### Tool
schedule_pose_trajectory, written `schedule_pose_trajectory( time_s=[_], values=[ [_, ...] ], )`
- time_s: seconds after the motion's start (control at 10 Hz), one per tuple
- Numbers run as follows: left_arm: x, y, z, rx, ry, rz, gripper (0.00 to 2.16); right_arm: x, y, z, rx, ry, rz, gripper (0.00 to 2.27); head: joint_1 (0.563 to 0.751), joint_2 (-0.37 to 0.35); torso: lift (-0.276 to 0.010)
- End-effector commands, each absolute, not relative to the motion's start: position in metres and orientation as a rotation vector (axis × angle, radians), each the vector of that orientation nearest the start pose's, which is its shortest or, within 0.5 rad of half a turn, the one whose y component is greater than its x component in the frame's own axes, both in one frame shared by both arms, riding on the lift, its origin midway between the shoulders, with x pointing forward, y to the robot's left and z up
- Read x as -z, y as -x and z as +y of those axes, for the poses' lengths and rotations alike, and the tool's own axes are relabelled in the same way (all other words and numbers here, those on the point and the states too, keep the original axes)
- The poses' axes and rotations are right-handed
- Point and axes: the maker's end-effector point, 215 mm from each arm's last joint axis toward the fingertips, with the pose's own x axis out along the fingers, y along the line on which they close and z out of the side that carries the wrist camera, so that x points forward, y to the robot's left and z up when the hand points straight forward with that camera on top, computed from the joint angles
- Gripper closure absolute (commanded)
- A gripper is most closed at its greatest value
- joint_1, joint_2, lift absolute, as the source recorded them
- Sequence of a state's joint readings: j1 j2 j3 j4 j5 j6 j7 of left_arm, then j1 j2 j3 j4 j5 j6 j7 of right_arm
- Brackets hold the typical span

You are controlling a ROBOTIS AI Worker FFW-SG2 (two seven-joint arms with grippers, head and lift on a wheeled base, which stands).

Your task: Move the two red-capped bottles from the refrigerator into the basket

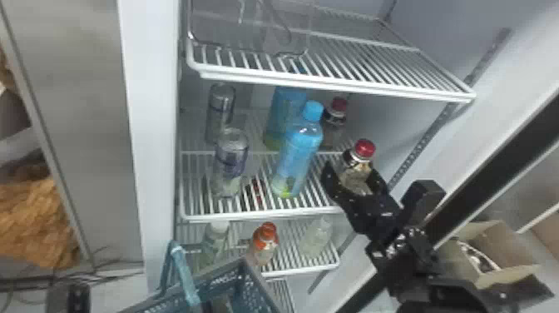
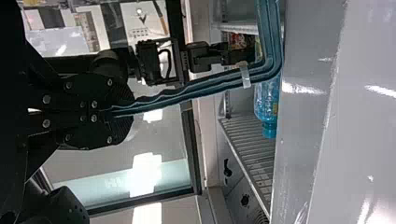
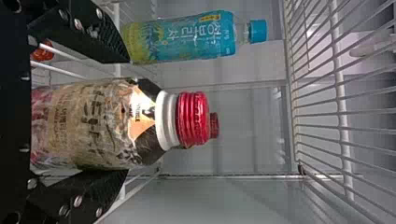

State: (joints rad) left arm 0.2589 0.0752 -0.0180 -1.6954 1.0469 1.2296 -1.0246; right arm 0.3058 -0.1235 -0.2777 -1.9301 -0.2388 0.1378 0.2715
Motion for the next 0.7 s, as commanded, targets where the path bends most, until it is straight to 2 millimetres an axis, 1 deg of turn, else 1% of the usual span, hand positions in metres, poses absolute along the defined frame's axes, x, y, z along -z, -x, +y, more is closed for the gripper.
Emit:
schedule_pose_trajectory(
  time_s=[0.0, 0.1, 0.2, 0.3, 0.4, 0.6],
  values=[
    [0.338, -0.274, -0.015, 1.358, 1.518, 0.728, 1.17, 0.333, -0.497, -0.340, -0.067, -0.088, 0.069, 0.68, 0.695, -0.350, 0.000],
    [0.338, -0.274, -0.015, 1.358, 1.518, 0.728, 1.17, 0.340, -0.495, -0.339, -0.070, -0.107, 0.089, 1.06, 0.695, -0.350, 0.000],
    [0.338, -0.273, -0.015, 1.356, 1.520, 0.730, 1.17, 0.334, -0.494, -0.339, -0.070, -0.066, 0.082, 1.11, 0.695, -0.350, 0.000],
    [0.338, -0.274, -0.015, 1.358, 1.518, 0.728, 1.17, 0.326, -0.492, -0.339, -0.070, -0.047, 0.066, 1.28, 0.695, -0.350, 0.000],
    [0.338, -0.273, -0.016, 1.359, 1.518, 0.729, 1.17, 0.317, -0.491, -0.339, -0.068, -0.046, 0.036, 1.28, 0.695, -0.350, 0.000],
    [0.337, -0.273, -0.016, 1.360, 1.519, 0.728, 1.17, 0.301, -0.480, -0.334, -0.078, -0.054, 0.007, 1.28, 0.695, -0.350, 0.000]
  ],
)
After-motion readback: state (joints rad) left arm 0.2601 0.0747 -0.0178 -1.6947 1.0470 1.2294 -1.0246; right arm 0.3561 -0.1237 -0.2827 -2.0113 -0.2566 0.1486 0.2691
